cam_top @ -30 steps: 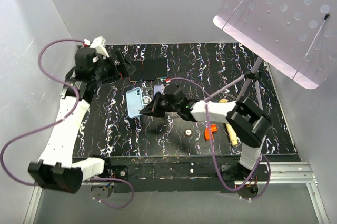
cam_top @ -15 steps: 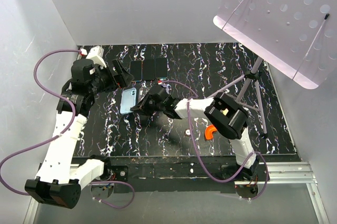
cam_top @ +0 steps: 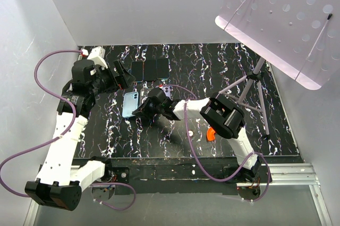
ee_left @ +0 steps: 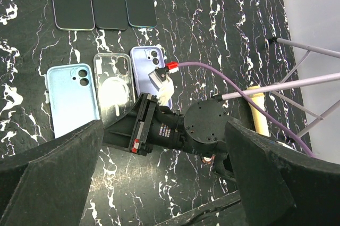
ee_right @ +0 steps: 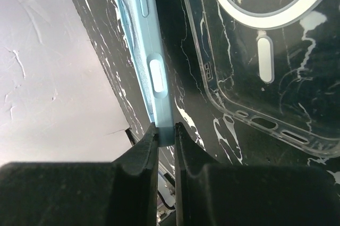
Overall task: Take the phone out of the phone case
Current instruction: Place the phone case at the center of the board.
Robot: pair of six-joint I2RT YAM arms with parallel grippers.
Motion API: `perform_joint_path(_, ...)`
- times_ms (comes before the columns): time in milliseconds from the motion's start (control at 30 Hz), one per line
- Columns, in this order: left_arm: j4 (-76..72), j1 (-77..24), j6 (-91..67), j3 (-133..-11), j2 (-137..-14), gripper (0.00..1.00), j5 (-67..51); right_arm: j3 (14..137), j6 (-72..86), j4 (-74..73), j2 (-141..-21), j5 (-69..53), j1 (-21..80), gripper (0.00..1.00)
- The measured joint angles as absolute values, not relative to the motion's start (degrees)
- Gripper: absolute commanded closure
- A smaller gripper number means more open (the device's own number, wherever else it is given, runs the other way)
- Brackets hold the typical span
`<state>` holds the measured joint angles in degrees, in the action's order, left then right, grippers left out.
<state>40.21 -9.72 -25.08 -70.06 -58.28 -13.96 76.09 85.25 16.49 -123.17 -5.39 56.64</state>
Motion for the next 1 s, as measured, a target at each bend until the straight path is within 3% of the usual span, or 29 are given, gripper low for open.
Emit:
perform_joint_path(400,40.2,-9.7,-25.1,-70.0,-58.3,0.02,-14.2,76.0,85.1,16.5,-123.2,-5.7,56.2,0.45)
perform_joint_path(633,40.2,-9.7,-25.1,-69.7,-58.3,0.02,-14.4,75.8,83.4,16.2,-122.1,-6.9,55.9,0.36)
perform_joint_path(1000,40.1,-9.7,-25.6,-69.4,-58.3,0.02,-14.9,77.1,78.5,13.2,-120.5,-11.8,55.9,0.35)
